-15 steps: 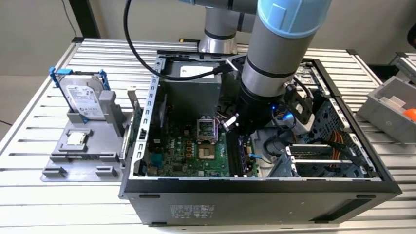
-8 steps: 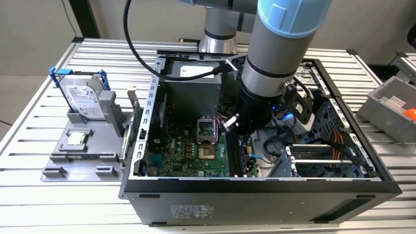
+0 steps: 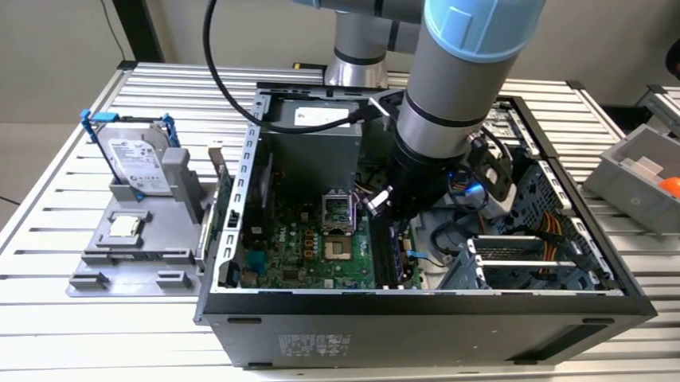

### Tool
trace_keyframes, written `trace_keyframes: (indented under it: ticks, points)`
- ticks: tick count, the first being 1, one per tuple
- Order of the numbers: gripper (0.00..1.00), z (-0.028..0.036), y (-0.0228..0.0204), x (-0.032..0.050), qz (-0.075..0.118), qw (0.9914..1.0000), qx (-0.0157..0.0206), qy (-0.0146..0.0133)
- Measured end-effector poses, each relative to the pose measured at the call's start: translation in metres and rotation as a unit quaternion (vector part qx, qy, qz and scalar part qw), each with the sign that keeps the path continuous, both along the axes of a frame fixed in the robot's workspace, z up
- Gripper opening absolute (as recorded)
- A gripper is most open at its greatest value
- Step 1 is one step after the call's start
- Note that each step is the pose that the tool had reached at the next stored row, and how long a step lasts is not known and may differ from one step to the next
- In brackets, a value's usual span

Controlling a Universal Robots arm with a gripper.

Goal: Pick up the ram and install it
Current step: 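Press down the ram until it locks into place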

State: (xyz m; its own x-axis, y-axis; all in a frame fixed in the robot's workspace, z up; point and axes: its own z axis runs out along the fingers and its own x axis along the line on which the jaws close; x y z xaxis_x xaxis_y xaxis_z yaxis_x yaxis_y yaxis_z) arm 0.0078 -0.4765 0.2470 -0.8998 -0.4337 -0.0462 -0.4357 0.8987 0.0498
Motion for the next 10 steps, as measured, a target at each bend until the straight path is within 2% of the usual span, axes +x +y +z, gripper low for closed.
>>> trace_keyframes:
  ticks: [10]
  points:
    - [0.00,0.0000,0.0004,0.0006,0.022,0.99975,0.0000,-0.0001]
